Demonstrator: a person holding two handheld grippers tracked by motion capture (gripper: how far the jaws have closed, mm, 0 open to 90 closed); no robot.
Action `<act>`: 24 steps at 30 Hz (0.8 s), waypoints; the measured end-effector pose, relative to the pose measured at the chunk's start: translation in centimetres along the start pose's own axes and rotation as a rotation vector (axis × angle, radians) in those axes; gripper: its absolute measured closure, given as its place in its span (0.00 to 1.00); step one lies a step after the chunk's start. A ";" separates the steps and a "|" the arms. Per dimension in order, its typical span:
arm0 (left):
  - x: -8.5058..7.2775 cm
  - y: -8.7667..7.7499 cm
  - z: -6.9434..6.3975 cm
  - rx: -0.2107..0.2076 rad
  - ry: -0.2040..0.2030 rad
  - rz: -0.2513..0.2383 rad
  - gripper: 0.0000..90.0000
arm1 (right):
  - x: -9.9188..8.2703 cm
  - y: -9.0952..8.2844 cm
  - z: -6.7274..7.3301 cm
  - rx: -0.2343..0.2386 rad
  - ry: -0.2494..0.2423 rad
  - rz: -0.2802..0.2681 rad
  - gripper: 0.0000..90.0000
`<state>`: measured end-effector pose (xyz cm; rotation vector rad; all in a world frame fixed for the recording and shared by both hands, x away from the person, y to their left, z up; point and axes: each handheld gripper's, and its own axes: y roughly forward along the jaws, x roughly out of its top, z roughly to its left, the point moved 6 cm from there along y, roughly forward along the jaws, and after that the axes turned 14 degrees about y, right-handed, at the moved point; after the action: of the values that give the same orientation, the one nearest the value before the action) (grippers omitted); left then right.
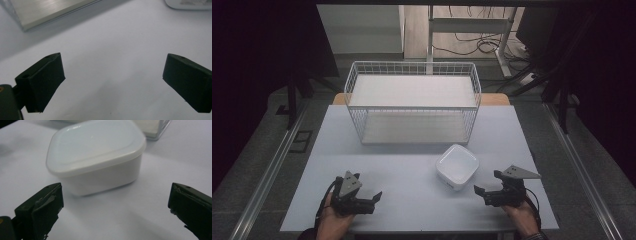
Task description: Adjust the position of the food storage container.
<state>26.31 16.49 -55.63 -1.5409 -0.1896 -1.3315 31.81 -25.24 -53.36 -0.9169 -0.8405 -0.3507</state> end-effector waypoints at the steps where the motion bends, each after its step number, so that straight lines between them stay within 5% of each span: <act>1: 0.0 0.0 0.0 0.000 0.000 0.000 0.04 | 0.0 0.0 0.0 0.000 0.000 0.000 0.00; 5: -0.1 0.2 0.3 -0.001 -0.007 -0.019 0.04 | 0.0 0.2 -0.3 -0.023 0.031 -0.005 0.00; 17: 0.1 0.3 0.2 -0.010 0.007 -0.048 0.03 | -0.4 0.7 0.5 -0.022 -0.027 0.059 0.01; 24: 0.3 0.4 -0.3 -0.042 0.015 -0.068 0.03 | -0.2 0.5 0.3 -0.026 -0.017 0.077 0.16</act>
<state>26.54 15.97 -55.69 -1.5710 -0.2076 -1.4078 31.89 -24.69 -53.69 -0.9751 -0.8155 -0.2884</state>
